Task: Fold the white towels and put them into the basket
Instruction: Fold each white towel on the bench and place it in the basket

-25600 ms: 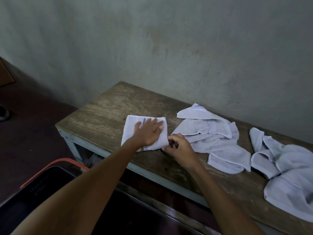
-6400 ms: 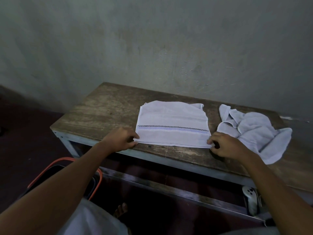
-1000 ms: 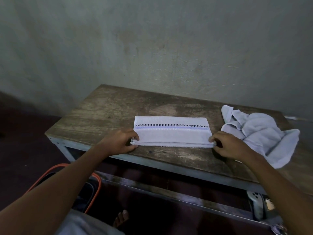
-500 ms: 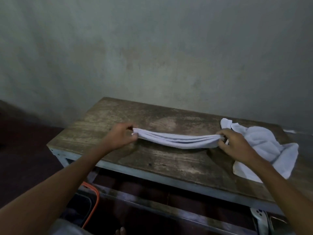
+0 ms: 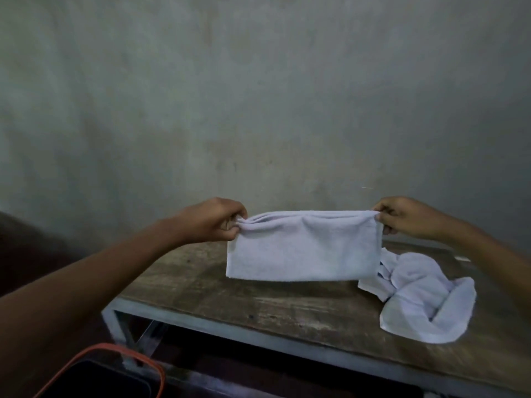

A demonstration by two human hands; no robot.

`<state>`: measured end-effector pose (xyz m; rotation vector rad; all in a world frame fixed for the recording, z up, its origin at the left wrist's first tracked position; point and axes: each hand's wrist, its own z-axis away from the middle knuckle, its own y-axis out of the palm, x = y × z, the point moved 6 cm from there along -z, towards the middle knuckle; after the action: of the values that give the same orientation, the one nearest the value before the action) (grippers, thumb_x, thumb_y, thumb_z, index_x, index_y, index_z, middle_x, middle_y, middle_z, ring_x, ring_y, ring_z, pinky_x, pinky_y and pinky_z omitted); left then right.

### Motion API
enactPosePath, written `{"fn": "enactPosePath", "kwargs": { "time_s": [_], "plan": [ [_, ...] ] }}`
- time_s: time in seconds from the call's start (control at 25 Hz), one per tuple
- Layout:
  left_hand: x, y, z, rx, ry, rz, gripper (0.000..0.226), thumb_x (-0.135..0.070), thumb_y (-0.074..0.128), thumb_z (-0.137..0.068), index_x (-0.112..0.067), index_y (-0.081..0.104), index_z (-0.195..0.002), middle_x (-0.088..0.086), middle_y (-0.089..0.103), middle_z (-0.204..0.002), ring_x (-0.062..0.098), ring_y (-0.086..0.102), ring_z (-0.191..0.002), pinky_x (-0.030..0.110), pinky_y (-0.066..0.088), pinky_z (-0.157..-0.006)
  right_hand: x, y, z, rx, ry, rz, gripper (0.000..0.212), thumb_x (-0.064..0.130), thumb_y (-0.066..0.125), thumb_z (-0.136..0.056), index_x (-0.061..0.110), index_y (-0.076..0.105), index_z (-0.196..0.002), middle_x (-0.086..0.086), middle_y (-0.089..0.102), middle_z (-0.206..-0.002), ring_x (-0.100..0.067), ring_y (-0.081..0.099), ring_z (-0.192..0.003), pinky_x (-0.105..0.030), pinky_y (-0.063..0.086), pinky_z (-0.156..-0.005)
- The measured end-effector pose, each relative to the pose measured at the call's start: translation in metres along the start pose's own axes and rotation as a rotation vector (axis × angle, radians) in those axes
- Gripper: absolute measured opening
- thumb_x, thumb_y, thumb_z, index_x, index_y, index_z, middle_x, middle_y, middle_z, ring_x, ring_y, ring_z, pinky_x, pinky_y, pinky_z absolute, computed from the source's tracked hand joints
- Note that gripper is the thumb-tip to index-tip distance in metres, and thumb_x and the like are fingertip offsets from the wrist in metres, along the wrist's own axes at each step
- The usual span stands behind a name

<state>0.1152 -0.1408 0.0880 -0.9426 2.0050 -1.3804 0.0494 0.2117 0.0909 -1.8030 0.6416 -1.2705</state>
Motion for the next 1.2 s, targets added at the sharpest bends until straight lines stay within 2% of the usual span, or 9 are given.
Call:
{"fn": "enactPosePath", "kwargs": {
  "time_s": [0.16,0.28,0.4,0.48,0.6,0.84,0.96,1.08,1.2],
  "plan": [
    [0.009,-0.002,0.01,-0.068,-0.118,0.019,0.046,-0.046,0.035,-0.073,-0.017,0.063,-0.095,-0.002,0.066,-0.089,0.015,0.058,-0.076,0.032,0.049,-0.067,-0.005,0.01,0.014,0.047,0.091,-0.142,0.013,-0.001,0.049,-0.09,0.001,0.061,-0.087,-0.012,0.062,-0.066,-0.025,0.052,-0.059,-0.039,0.041,-0.059],
    [0.02,0.009,0.014,-0.109,-0.307,0.261,0.023,-0.039,0.05,-0.077,-0.02,0.061,-0.085,-0.002,0.066,-0.084,0.016,0.061,-0.076,0.036,0.051,-0.07,-0.009,0.015,0.013,0.009,0.126,-0.19,0.013,0.003,0.048,-0.091,0.006,0.06,-0.088,-0.008,0.058,-0.063,-0.017,0.051,-0.05,-0.03,0.04,-0.052],
    [0.034,0.017,0.015,-0.262,-0.475,0.452,0.012,-0.015,0.062,-0.084,-0.024,0.058,-0.078,-0.003,0.064,-0.078,0.012,0.058,-0.068,0.022,0.048,-0.062,-0.009,0.022,0.008,0.044,0.096,-0.107,0.013,0.001,0.054,-0.088,0.012,0.06,-0.085,-0.009,0.061,-0.069,-0.005,0.054,-0.046,-0.022,0.043,-0.046],
    [0.047,0.02,0.021,-0.292,-0.559,0.496,0.011,-0.015,0.064,-0.083,-0.024,0.06,-0.079,-0.006,0.065,-0.077,0.011,0.06,-0.067,0.017,0.047,-0.059,-0.006,0.017,0.004,-0.042,0.055,-0.085,0.013,0.002,0.056,-0.084,0.015,0.061,-0.084,-0.013,0.065,-0.074,-0.015,0.059,-0.057,-0.031,0.049,-0.053],
    [0.058,0.024,0.026,-0.214,-0.569,0.445,0.013,-0.034,0.063,-0.067,-0.031,0.06,-0.078,-0.007,0.068,-0.075,0.021,0.064,-0.069,0.035,0.054,-0.063,0.0,0.015,0.002,-0.056,0.036,-0.096,0.015,0.002,0.055,-0.084,0.015,0.062,-0.082,-0.012,0.065,-0.072,-0.022,0.058,-0.058,-0.033,0.048,-0.054],
    [0.031,0.032,0.021,-0.105,-0.378,0.214,0.024,-0.018,0.062,-0.069,-0.037,0.047,-0.069,-0.011,0.058,-0.066,0.004,0.051,-0.056,0.019,0.037,-0.052,-0.005,0.044,0.002,0.032,0.043,-0.058,0.022,0.0,0.055,-0.084,0.019,0.06,-0.075,-0.003,0.064,-0.072,-0.012,0.061,-0.059,-0.029,0.05,-0.064],
    [0.036,0.047,0.032,-0.034,-0.507,0.408,0.008,-0.016,0.062,-0.083,-0.022,0.065,-0.078,-0.004,0.064,-0.073,0.003,0.053,-0.058,0.015,0.039,-0.055,-0.018,0.057,0.005,0.115,0.118,-0.115,0.017,0.006,0.052,-0.088,0.013,0.065,-0.079,-0.002,0.065,-0.071,-0.013,0.06,-0.059,-0.029,0.048,-0.061],
    [0.047,0.077,0.045,0.134,-0.63,0.661,0.024,-0.024,0.057,-0.09,-0.002,0.064,-0.082,0.004,0.061,-0.074,0.01,0.052,-0.064,0.024,0.041,-0.065,-0.033,0.077,0.01,0.311,0.222,-0.162,0.023,0.01,0.048,-0.09,0.009,0.063,-0.074,-0.008,0.061,-0.066,-0.018,0.054,-0.06,-0.028,0.043,-0.055],
    [0.058,0.108,0.047,0.178,-0.667,0.693,0.032,-0.031,0.057,-0.092,-0.004,0.062,-0.077,-0.001,0.057,-0.067,0.007,0.05,-0.061,0.026,0.039,-0.066,-0.051,0.098,0.003,0.391,0.3,-0.11,0.025,0.013,0.046,-0.09,0.003,0.065,-0.077,-0.012,0.062,-0.069,-0.018,0.055,-0.06,-0.027,0.039,-0.054]
  ]
}}
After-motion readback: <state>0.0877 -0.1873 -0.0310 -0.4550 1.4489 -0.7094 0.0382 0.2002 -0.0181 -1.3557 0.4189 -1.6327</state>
